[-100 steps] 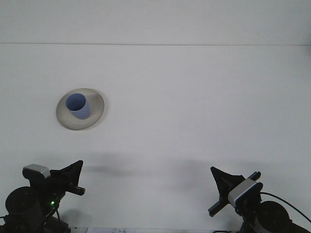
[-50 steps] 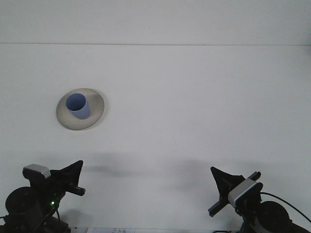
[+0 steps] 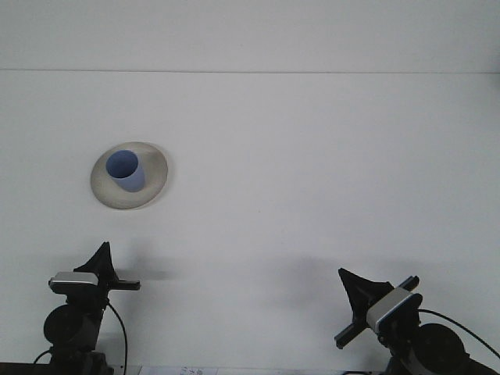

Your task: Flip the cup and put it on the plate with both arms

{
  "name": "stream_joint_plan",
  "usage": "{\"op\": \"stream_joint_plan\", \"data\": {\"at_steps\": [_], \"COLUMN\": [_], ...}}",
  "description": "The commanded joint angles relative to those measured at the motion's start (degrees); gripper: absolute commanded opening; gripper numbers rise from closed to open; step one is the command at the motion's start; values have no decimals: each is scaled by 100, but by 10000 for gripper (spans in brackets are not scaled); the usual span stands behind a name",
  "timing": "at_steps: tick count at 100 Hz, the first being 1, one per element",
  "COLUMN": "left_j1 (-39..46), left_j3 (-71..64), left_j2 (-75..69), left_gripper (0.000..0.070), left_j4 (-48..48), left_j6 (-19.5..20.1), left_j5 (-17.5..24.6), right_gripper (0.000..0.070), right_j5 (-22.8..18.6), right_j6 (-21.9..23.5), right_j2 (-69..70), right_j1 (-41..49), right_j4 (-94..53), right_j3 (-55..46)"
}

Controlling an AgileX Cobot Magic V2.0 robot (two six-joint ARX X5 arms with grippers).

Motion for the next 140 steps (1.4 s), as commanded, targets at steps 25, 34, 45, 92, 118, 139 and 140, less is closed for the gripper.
{"op": "stream_joint_plan", "data": {"at_steps": [25, 34, 45, 92, 118, 139, 140], "left_j1": [48, 50, 48, 48, 48, 48, 48], "left_j3": [-243, -243, -243, -240, -240, -240, -240], "left_j2": [-9, -9, -9, -9, -9, -9, -9], "left_gripper": [16, 16, 16, 16, 16, 16, 16], "left_j4": [116, 116, 116, 116, 116, 116, 116], "left_j6": [44, 9, 9, 9, 9, 7, 7], "left_j5": [-28, -28, -28, -28, -28, -28, -31], "right_gripper": [6, 6, 6, 6, 6, 6, 6], "right_j5": [-2, -2, -2, -2, -61, -1408, -1541], "right_j6": [59, 59, 59, 59, -535, -588, -586], "right_j2": [15, 15, 15, 15, 13, -334, -376], "right_j1": [59, 59, 59, 59, -407, -3230, -3386], "right_j4": [55, 57, 57, 57, 61, 1537, 1620], "right_j3": [48, 48, 48, 48, 15, -1139, -1226]}}
